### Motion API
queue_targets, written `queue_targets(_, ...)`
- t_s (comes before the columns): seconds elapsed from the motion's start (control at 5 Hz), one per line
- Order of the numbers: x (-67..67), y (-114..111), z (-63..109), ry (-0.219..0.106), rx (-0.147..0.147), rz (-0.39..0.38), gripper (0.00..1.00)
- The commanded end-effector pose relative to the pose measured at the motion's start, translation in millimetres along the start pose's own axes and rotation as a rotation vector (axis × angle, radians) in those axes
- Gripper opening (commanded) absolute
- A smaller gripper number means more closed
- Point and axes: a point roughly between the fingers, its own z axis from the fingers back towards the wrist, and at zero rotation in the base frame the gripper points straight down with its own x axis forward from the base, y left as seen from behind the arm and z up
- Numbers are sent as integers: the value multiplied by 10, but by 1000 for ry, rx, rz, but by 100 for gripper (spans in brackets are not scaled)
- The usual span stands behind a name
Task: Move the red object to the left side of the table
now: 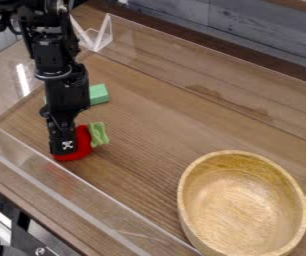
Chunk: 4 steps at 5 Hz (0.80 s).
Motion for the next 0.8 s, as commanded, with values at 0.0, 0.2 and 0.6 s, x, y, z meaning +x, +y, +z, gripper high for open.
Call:
queue_targets(0.0, 9, -121, -109, 16, -51, -8, 0)
queue_targets(0.2, 24, -127, -109, 14, -52, -7, 0)
queue_targets(0.6, 57, -137, -104, 7, -52, -1, 0)
